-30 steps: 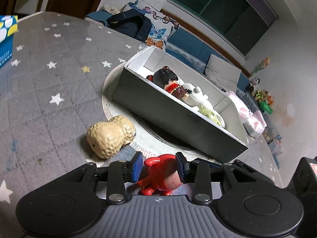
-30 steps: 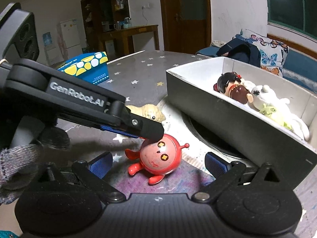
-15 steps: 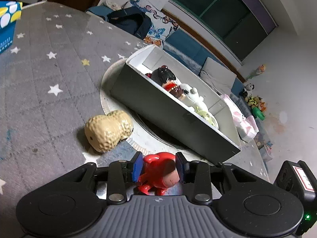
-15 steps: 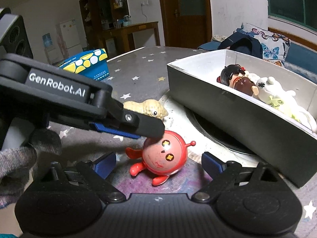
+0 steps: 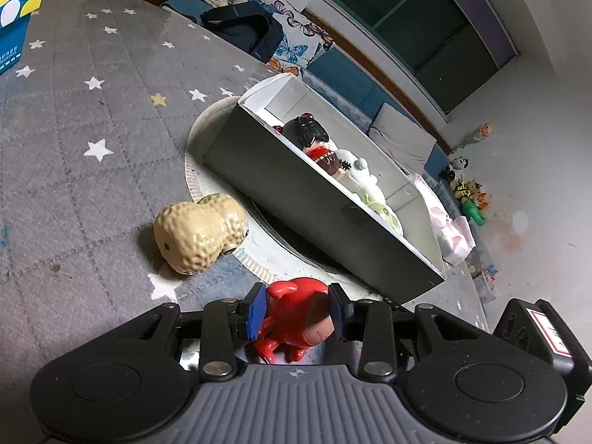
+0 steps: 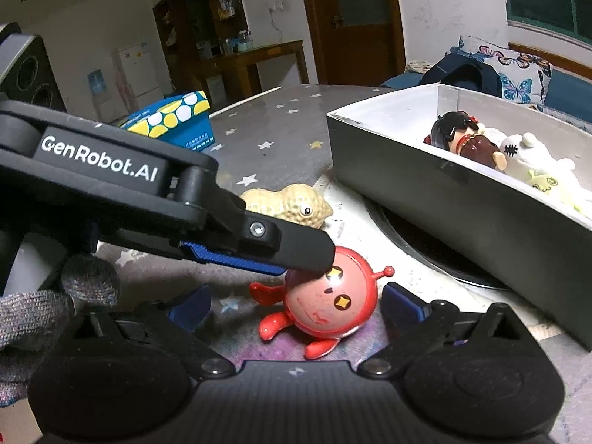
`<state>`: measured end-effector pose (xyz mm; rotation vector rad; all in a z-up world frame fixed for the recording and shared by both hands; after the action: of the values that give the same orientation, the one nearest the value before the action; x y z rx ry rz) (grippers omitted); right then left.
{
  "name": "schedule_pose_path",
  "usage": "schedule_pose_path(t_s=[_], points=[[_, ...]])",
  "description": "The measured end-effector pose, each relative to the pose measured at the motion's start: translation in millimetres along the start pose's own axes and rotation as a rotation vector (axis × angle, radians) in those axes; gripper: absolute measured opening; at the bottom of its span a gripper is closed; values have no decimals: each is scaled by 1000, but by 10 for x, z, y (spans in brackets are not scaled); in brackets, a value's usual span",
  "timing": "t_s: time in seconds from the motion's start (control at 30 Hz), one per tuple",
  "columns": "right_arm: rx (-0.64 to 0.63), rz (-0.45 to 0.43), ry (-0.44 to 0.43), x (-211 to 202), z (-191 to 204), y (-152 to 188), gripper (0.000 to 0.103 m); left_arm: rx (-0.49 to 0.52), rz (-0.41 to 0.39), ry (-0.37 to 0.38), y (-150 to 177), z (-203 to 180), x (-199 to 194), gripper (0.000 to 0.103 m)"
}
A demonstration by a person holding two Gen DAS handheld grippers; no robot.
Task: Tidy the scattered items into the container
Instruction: 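Close the left tool on the red figure and lift it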
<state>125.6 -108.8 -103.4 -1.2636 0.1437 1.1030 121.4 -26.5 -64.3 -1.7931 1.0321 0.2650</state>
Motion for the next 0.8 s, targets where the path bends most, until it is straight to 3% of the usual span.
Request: schedule_pose_path(t_s=[0.8], points=[[18, -6, -5, 47, 31, 4, 103, -23, 11, 27, 18, -2, 37, 39]])
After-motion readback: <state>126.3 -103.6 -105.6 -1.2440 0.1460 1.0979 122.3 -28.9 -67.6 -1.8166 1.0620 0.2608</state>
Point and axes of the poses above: each gripper's, at about its wrist camera, not at the fingertips, and x roughly the way its jaws point, z to its left, y to its underside, the point moved 8 cm from there along x, roughly the way its jaws point, and after that the axes turned 14 degrees about x, right-handed, at the moved point
